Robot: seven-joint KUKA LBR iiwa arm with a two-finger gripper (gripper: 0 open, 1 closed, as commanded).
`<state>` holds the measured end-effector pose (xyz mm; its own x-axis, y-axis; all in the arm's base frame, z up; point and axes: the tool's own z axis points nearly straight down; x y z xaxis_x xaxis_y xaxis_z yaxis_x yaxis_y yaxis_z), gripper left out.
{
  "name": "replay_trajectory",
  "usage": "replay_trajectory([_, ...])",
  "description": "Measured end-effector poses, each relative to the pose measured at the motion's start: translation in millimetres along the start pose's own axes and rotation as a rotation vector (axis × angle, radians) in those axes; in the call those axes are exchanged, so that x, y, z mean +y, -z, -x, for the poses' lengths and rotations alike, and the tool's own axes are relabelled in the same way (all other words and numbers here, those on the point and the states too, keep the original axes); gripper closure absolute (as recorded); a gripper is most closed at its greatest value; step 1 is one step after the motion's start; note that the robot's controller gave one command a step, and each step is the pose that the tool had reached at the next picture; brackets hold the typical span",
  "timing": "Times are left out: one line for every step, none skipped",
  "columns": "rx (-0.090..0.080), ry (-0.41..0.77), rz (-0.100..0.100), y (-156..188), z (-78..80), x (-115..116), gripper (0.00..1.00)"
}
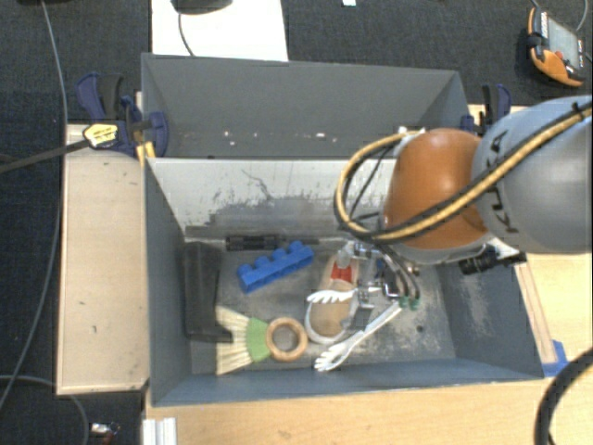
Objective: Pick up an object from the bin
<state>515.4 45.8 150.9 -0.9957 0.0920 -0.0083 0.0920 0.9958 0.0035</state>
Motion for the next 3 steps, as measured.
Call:
replay_trajectory([0.012, 0.008, -0.002, -13, 3.0, -4, 0.0])
replay_trajectory([-0.001, 0.094, 0.0, 4, -0.4, -13, 0.0])
replay_trajectory([-0.015, 0.385, 0.0, -79, -30.9, -10, 0.0])
